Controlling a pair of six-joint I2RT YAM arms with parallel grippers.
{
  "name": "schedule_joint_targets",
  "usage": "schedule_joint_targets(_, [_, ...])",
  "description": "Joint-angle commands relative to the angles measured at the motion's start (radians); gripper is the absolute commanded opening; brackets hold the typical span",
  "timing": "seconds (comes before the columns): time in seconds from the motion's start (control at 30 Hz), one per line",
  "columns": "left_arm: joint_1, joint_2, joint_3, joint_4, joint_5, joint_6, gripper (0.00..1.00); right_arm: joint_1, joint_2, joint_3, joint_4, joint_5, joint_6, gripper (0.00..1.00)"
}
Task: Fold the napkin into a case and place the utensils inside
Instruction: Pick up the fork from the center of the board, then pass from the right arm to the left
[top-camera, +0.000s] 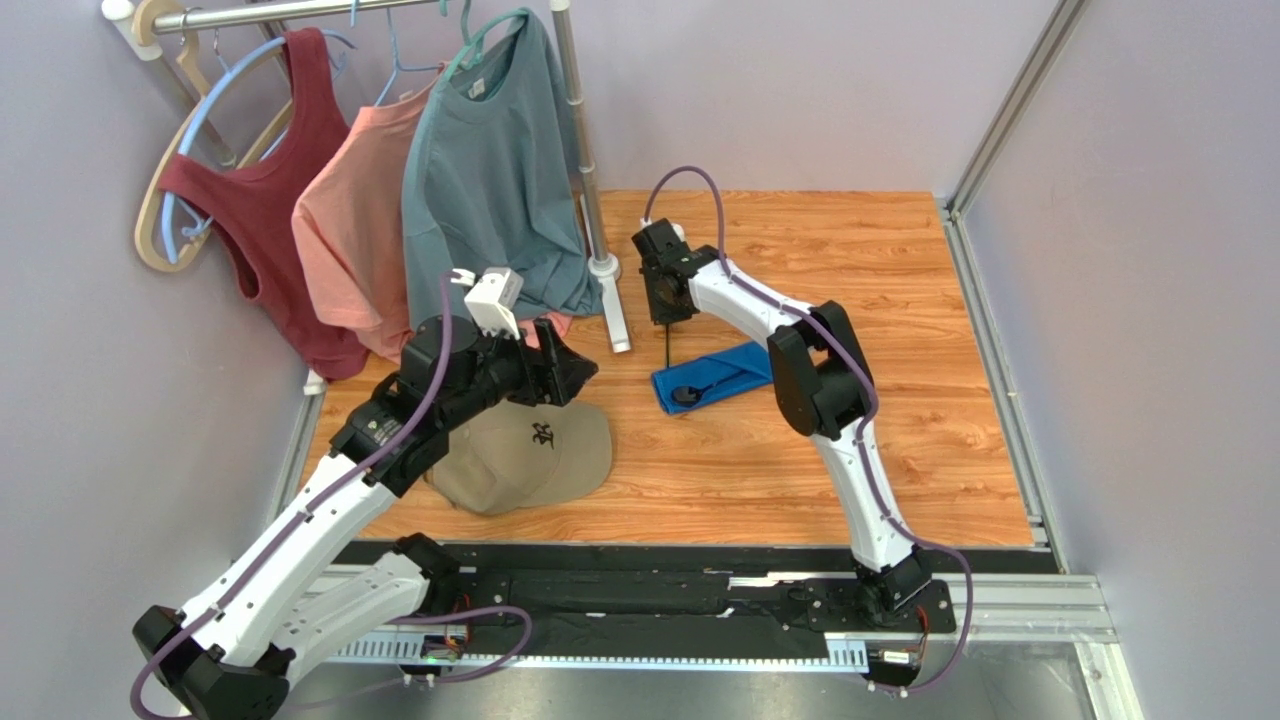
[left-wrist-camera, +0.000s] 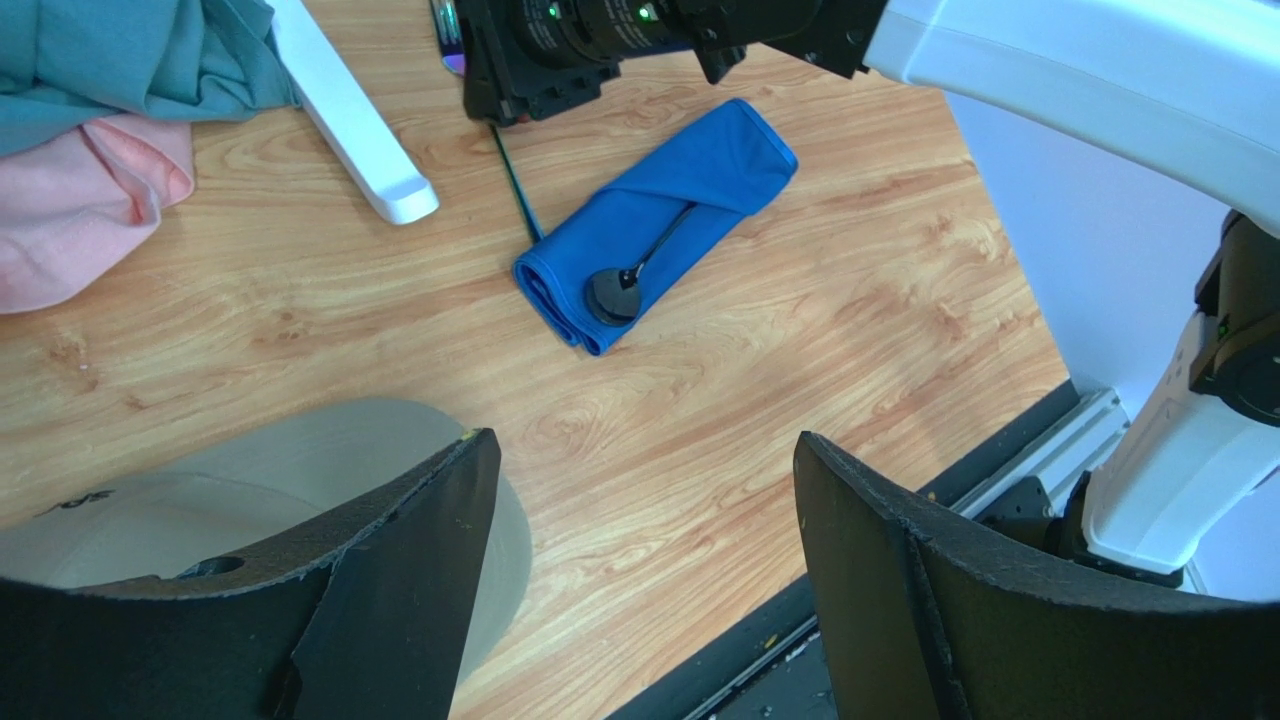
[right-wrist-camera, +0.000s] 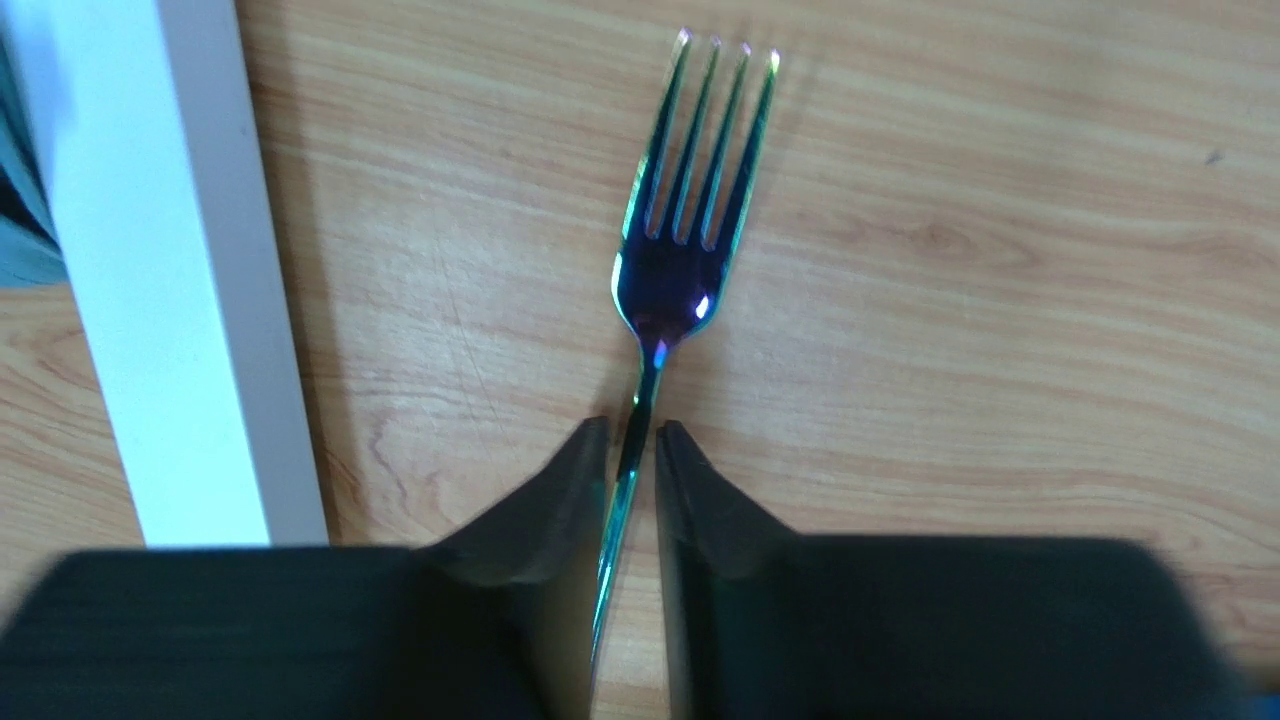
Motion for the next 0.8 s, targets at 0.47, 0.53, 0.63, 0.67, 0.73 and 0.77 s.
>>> schedule_joint_targets(0.47, [0.178, 0.061, 0.073, -0.160, 0.261, -0.109, 0.93, -0.052, -0.258, 0.010, 0.279, -0.254, -0.475, 0.00])
schedule_joint_targets(0.53, [0.223, 0.047, 0.041, -0.131, 0.332, -0.141, 0.93, -0.052, -0.321, -0.042, 0.276, -0.327, -0.525, 0.00])
schedule_joint_targets(0.63, [0.315, 0.044, 0.021, -0.074, 0.487, -0.158, 0.96, -0.045, -0.456, -0.134, 0.219, -0.453, -0.586, 0.00])
schedule_joint_targets(0.67, [0.329, 0.050, 0.021, -0.048, 0.557, -0.155, 0.98, -0.042, -0.487, -0.155, 0.172, -0.489, -0.603, 0.00])
schedule_joint_targets(0.73, [0.355, 0.077, 0.037, -0.034, 0.620, -0.143, 0.99, -0.007, -0.583, -0.236, 0.117, -0.518, -0.670, 0.00])
schedule_joint_targets(0.77, [0.357, 0.090, 0.044, -0.006, 0.686, -0.138, 0.99, 0.010, -0.620, -0.269, 0.084, -0.515, -0.695, 0.00])
